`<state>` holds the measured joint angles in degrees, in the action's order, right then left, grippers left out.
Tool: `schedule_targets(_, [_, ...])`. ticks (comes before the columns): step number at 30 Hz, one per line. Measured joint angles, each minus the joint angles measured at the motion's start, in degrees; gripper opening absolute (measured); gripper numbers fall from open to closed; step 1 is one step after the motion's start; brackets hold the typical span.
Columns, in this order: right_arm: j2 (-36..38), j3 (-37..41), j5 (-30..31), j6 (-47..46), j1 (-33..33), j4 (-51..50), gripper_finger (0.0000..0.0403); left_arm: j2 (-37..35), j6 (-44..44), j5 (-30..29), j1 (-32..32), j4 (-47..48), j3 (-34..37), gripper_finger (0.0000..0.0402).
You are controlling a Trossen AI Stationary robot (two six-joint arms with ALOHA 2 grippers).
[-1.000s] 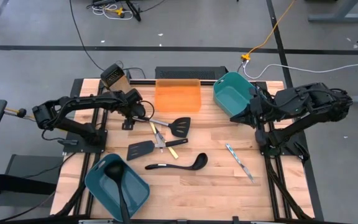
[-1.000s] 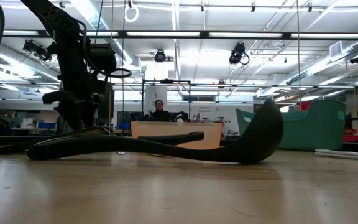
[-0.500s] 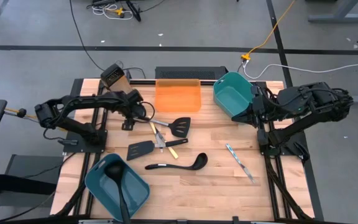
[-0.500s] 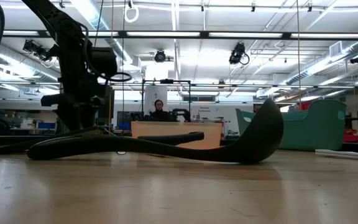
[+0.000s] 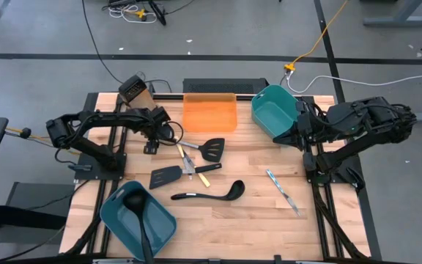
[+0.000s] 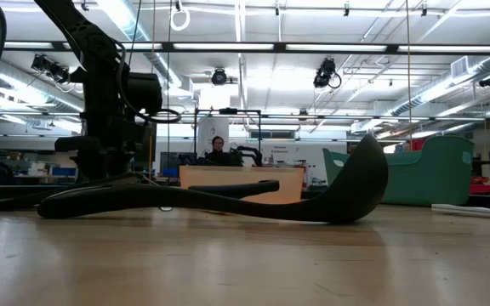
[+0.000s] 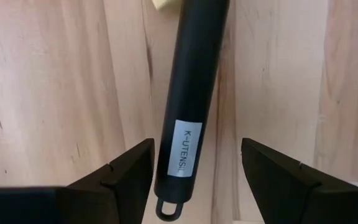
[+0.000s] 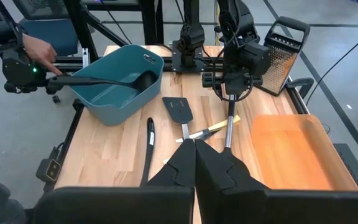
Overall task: Pick & Place Kitchen Items
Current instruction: Put the top black spatula into the green bin
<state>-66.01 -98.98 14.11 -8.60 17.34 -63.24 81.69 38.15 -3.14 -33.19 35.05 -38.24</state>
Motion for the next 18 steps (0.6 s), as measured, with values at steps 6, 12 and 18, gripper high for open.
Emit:
schedule_targets(6, [-0.01,0.0,0.0,0.07,0.0,-0.04,0.0003,0.0,-0.24,-0.3,0.0,0.02,0.0,0.0211])
schedule_targets(12, [-0.01,0.0,-0.02,0.07,0.0,-0.06,0.0003,0.0,-0.06,-0.3,0.0,0.04,0.0,0.0173])
schedule_targets(18, [-0.01,0.0,-0.02,0.08,0.0,-0.04,0.0003,0.0,0.0,-0.3,0.0,0.09,0.0,0.0145])
